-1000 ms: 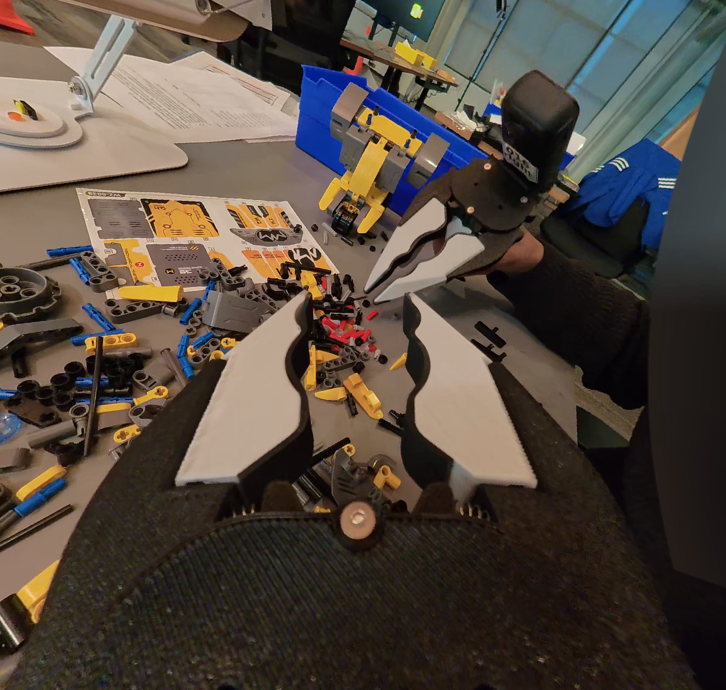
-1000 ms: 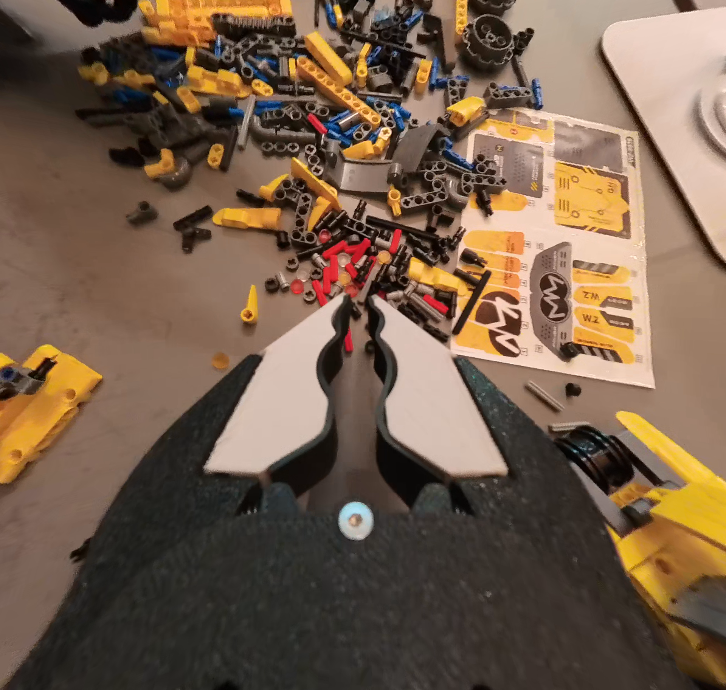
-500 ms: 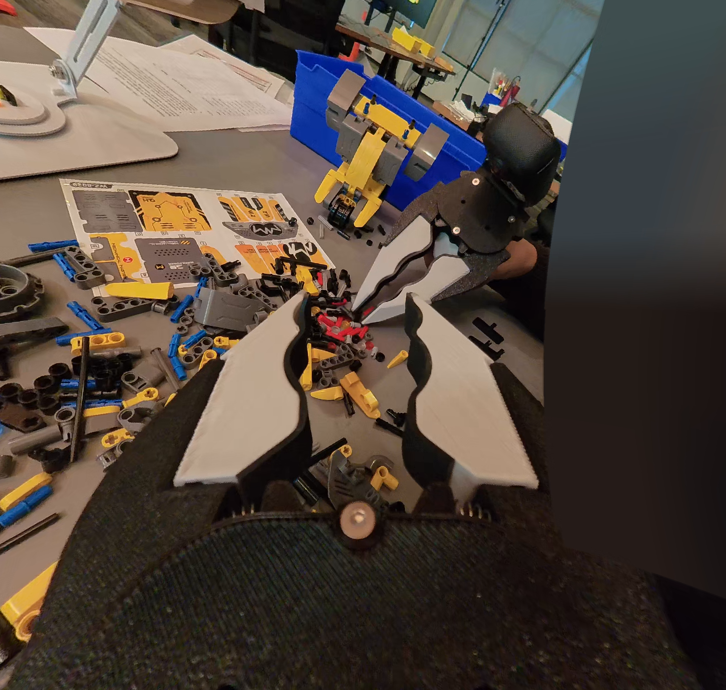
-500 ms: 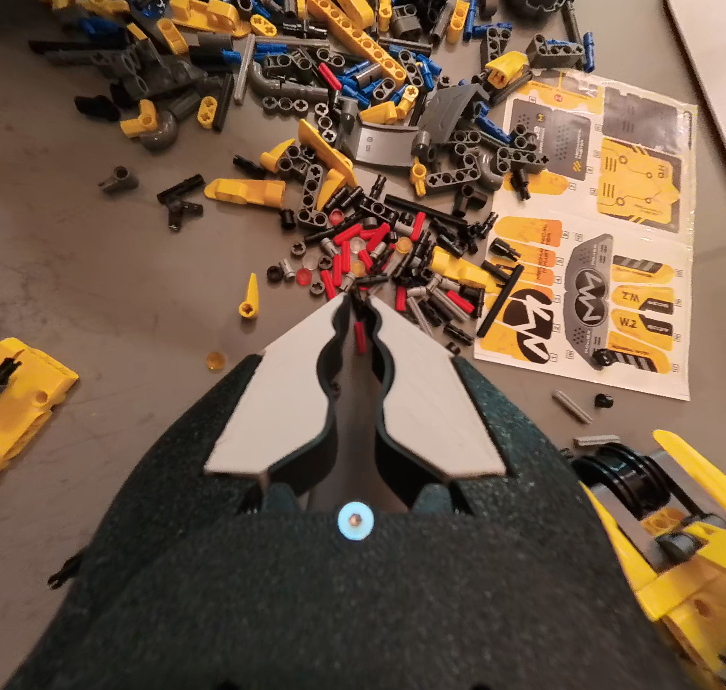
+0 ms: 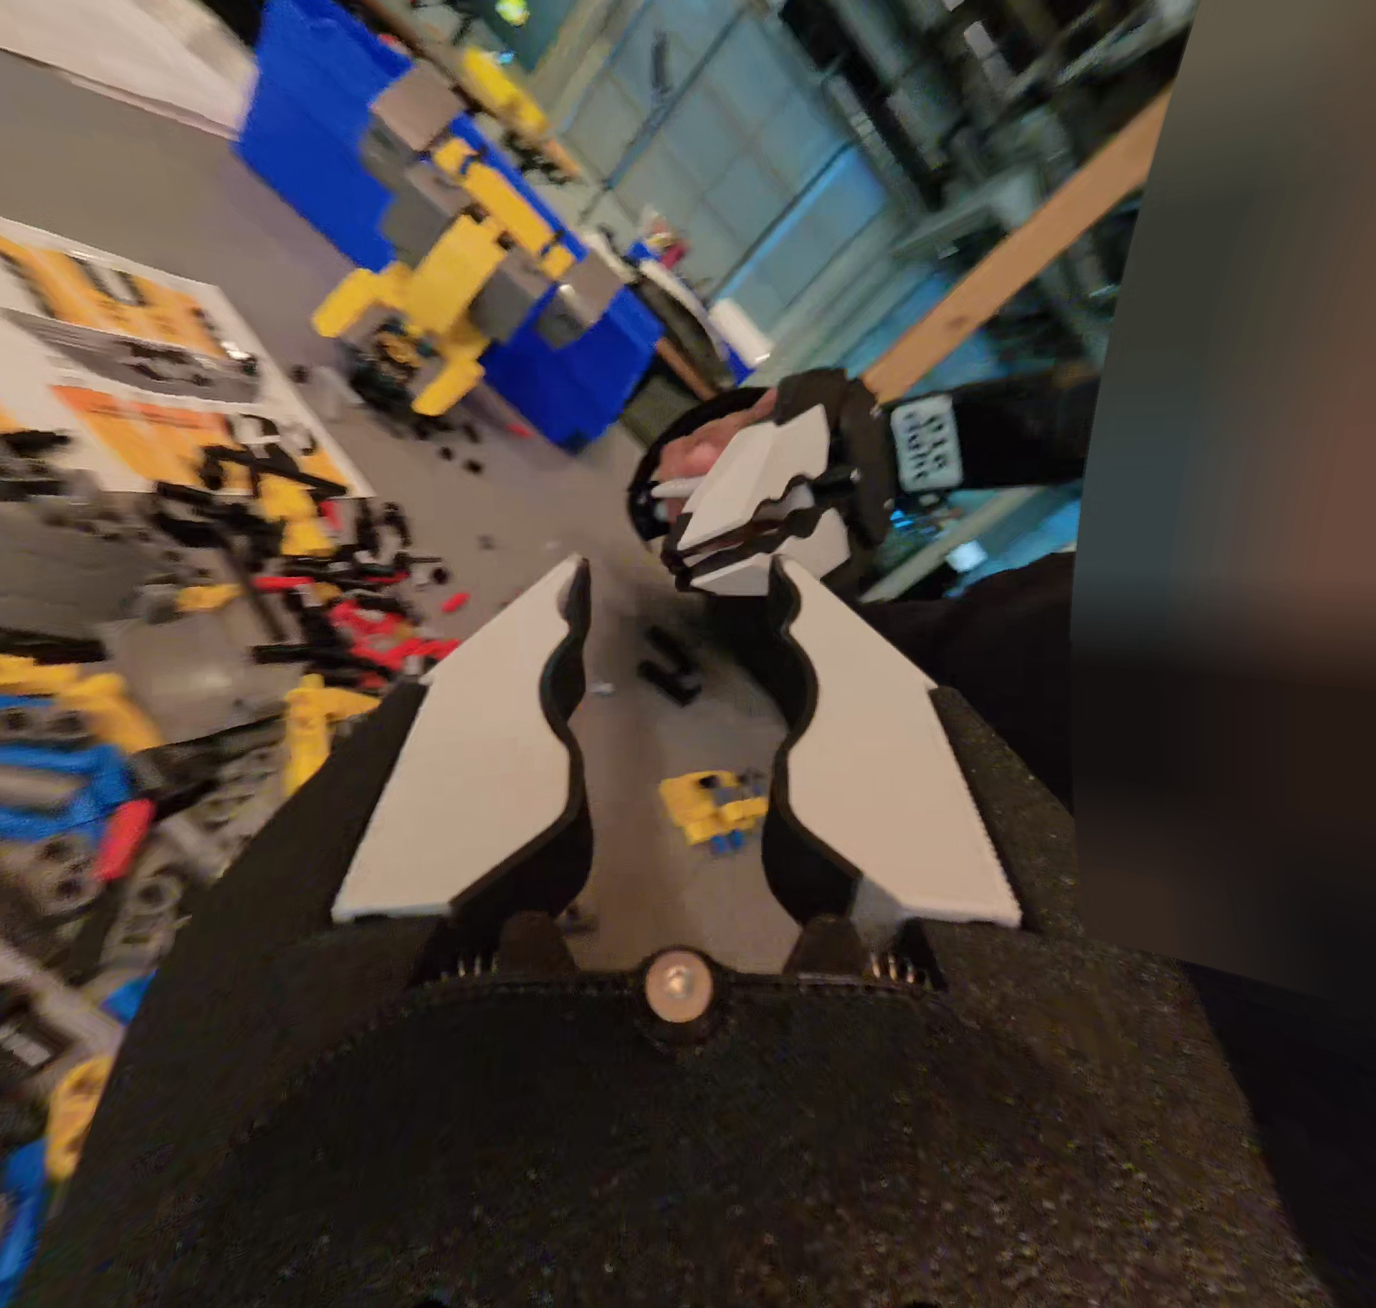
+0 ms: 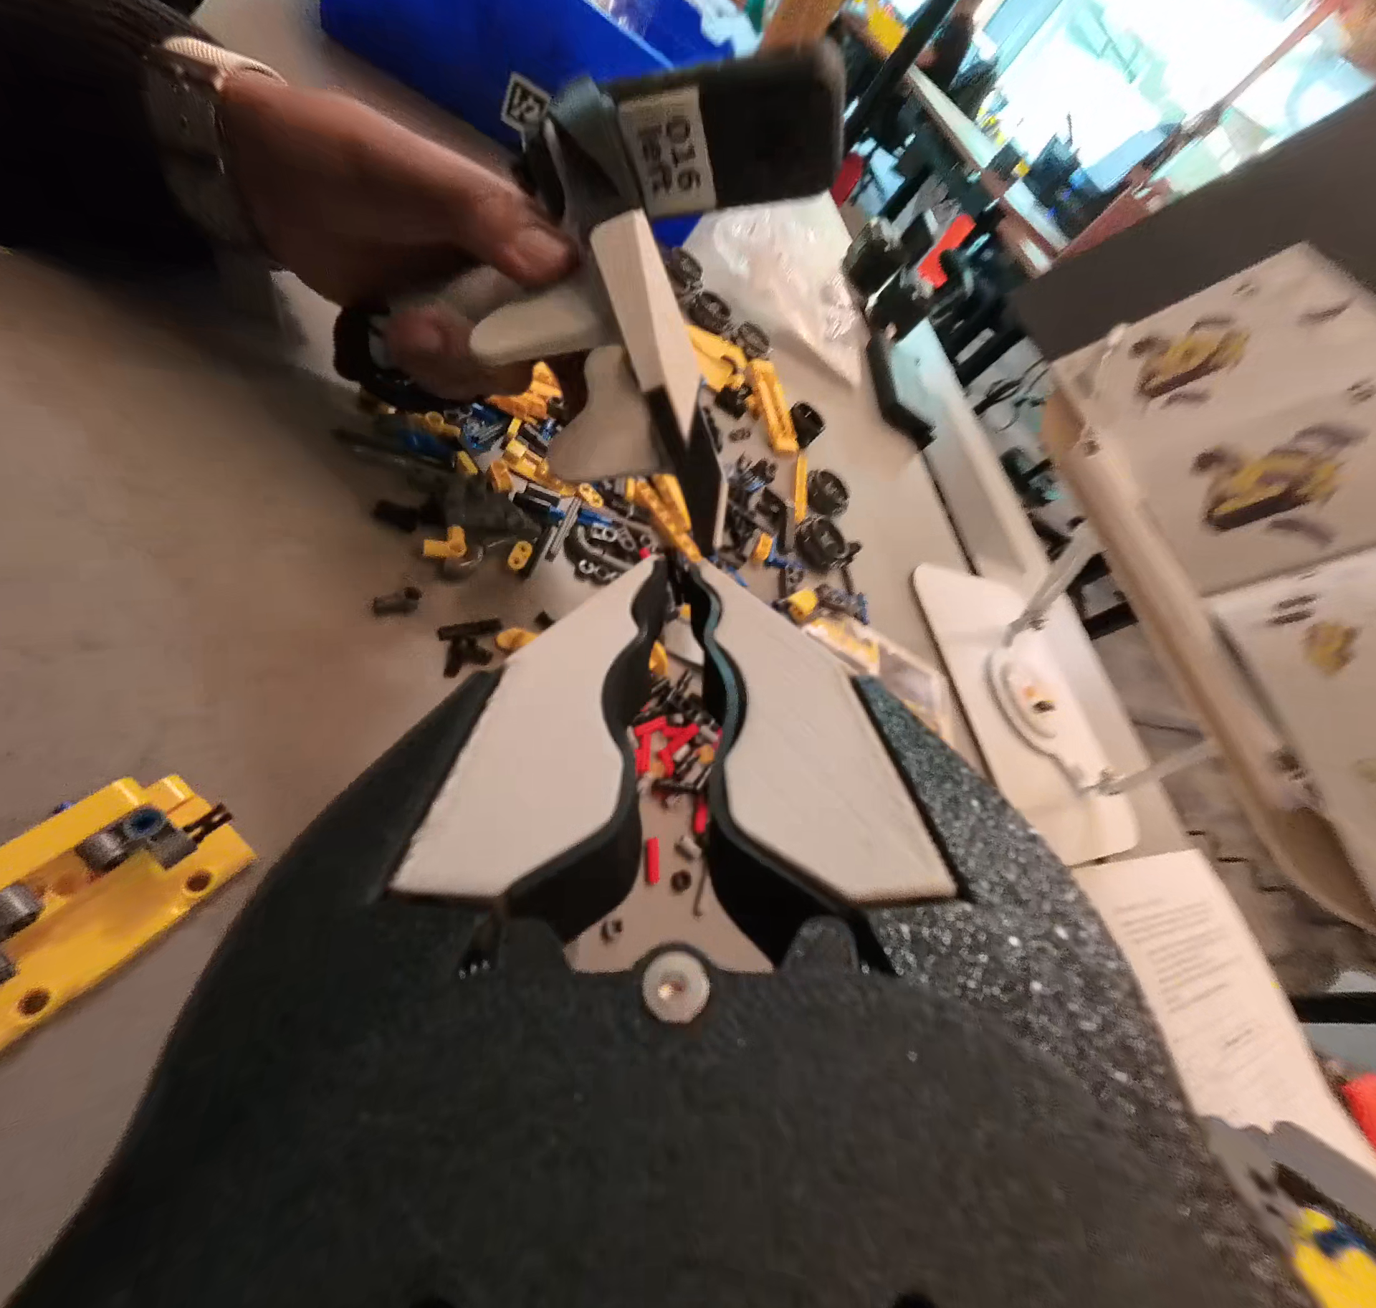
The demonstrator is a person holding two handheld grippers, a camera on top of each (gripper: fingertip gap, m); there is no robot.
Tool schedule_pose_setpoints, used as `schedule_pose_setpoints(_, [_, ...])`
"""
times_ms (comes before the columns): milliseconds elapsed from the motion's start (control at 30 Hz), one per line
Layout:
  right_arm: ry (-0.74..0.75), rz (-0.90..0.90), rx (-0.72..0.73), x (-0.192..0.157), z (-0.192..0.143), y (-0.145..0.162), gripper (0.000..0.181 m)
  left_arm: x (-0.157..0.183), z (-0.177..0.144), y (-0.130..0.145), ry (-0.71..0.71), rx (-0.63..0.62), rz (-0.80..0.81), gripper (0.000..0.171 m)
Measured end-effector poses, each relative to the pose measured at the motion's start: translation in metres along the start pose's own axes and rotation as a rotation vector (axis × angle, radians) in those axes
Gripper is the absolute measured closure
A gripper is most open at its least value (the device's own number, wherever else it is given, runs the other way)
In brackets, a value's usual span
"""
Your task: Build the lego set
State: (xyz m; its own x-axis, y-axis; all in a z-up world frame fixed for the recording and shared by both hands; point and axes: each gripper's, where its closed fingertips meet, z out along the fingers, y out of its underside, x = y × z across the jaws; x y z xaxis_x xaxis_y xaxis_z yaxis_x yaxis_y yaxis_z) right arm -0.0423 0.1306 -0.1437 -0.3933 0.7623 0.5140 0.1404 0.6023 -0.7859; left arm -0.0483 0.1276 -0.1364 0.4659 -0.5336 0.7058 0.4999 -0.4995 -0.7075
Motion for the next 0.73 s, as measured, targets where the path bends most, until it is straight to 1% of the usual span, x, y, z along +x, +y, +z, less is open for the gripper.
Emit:
schedule_pose_setpoints(33, [0.023, -0.028, 0.012, 0.000, -0.001, -0.005, 0.177, 0.004, 0.000, -0.001, 0.042, 0.010, -0.030, 0.131])
schedule_pose_setpoints(167, [0.053, -0.072, 0.044, -0.004, -0.003, -0.018, 0.177, 0.011, 0.000, 0.002, 0.104, -0.003, -0.061, 0.136])
schedule_pose_setpoints(300, [0.064, -0.091, 0.047, -0.007, -0.002, -0.021, 0.177, 0.020, 0.005, 0.012, 0.167, -0.058, -0.088, 0.145])
schedule_pose_setpoints(400, [0.062, -0.108, 0.048, -0.010, -0.001, -0.022, 0.177, 0.023, 0.007, 0.015, 0.188, -0.070, -0.091, 0.161])
schedule_pose_setpoints(433, [0.062, -0.113, 0.053, -0.010, -0.002, -0.023, 0.177, 0.025, 0.007, 0.015, 0.200, -0.067, -0.097, 0.163])
schedule_pose_setpoints(567, [0.045, -0.082, 0.098, -0.011, -0.004, -0.028, 0.176, 0.031, 0.006, 0.014, 0.254, -0.063, -0.138, 0.166])
schedule_pose_setpoints(733, [-0.031, 0.007, 0.177, -0.013, -0.010, -0.034, 0.176, 0.039, 0.006, 0.014, 0.325, -0.063, -0.173, 0.168])
